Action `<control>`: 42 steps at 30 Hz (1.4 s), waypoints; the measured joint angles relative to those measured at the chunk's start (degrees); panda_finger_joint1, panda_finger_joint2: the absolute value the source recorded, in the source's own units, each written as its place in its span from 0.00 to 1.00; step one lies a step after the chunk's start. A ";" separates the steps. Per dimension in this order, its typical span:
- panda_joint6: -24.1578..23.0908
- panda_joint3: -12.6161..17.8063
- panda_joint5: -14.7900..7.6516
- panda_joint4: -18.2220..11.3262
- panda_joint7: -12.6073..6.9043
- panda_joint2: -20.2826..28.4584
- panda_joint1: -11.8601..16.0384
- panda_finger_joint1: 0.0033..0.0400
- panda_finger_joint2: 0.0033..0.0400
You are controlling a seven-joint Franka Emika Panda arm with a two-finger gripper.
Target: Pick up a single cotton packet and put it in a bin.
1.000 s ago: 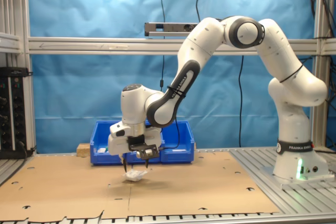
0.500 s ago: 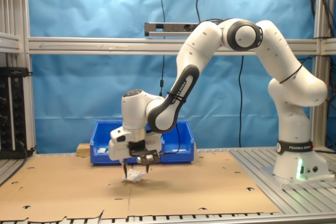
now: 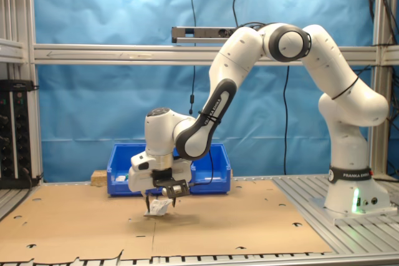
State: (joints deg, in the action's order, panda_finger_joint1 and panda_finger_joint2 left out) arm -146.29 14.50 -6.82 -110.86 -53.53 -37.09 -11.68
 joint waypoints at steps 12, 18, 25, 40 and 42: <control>-0.72 0.00 0.00 0.59 0.00 -1.06 0.14 1.00 1.00; -0.90 0.00 0.00 0.63 0.00 -1.46 0.24 1.00 1.00; -0.97 0.00 0.00 0.65 0.00 -1.82 0.27 1.00 1.00; -0.97 0.00 0.00 0.67 0.00 -1.82 0.28 1.00 1.00; -0.97 0.00 0.00 0.67 0.00 -1.82 0.28 1.00 1.00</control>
State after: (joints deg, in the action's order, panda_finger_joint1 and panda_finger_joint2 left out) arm -147.26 14.49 -6.82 -110.19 -53.53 -38.91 -11.40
